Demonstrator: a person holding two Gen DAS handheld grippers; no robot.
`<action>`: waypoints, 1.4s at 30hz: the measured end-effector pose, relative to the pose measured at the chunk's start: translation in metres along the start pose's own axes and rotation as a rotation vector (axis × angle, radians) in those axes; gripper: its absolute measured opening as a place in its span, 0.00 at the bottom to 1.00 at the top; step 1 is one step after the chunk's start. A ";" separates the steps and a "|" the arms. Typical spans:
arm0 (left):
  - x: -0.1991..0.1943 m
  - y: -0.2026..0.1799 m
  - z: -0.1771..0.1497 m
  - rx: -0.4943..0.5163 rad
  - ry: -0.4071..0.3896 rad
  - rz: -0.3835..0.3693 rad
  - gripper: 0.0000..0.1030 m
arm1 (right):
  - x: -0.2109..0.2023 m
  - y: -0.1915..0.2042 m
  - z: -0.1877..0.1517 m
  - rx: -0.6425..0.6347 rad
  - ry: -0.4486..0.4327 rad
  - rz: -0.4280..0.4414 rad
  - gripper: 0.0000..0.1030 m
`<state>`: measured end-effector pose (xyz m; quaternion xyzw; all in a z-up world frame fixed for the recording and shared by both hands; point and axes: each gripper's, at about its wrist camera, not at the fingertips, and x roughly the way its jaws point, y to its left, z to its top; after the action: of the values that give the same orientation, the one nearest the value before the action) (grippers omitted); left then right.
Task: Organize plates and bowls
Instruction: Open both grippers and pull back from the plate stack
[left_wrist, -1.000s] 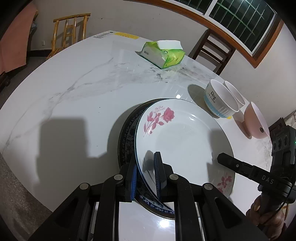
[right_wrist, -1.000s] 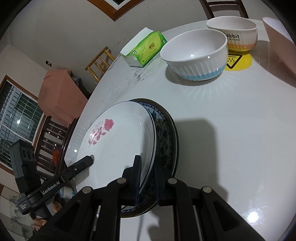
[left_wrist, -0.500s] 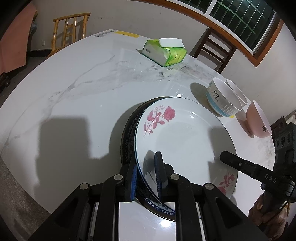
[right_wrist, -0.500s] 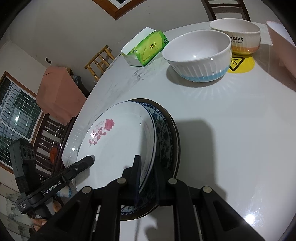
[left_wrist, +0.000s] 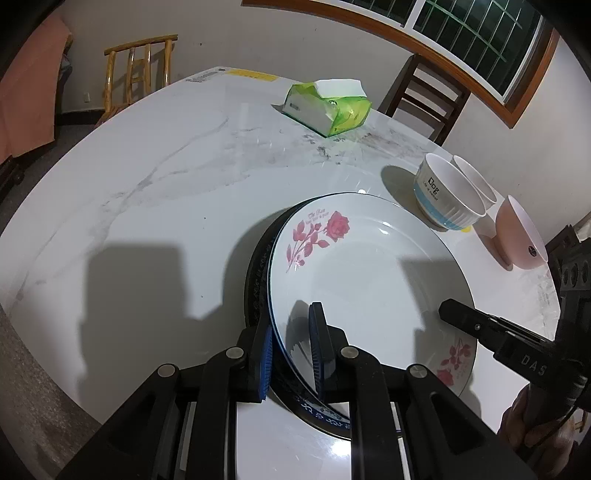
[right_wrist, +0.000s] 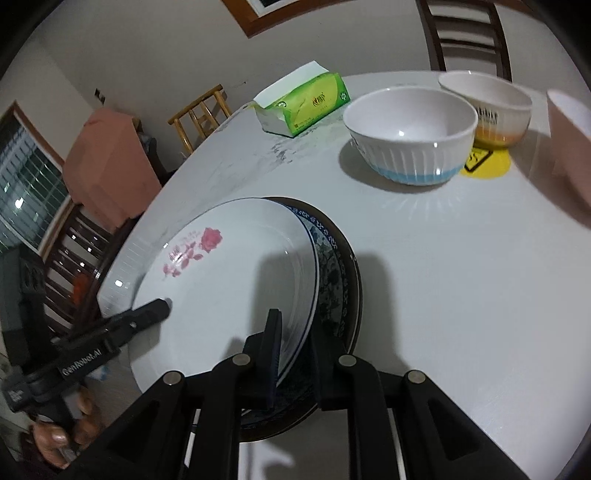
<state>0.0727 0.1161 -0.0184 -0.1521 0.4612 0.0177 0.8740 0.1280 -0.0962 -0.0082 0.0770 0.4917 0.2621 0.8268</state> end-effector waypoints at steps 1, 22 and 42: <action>0.000 0.000 0.000 0.001 0.000 0.000 0.14 | 0.000 0.002 0.000 -0.016 -0.007 -0.014 0.15; -0.018 -0.010 0.001 0.073 -0.105 0.092 0.27 | -0.011 0.025 -0.005 -0.154 -0.039 -0.130 0.44; -0.027 -0.026 -0.004 0.138 -0.153 0.137 0.52 | -0.053 0.010 -0.025 -0.102 -0.198 -0.145 0.44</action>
<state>0.0589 0.0933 0.0080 -0.0579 0.4028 0.0573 0.9117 0.0830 -0.1181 0.0238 0.0247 0.3979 0.2176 0.8909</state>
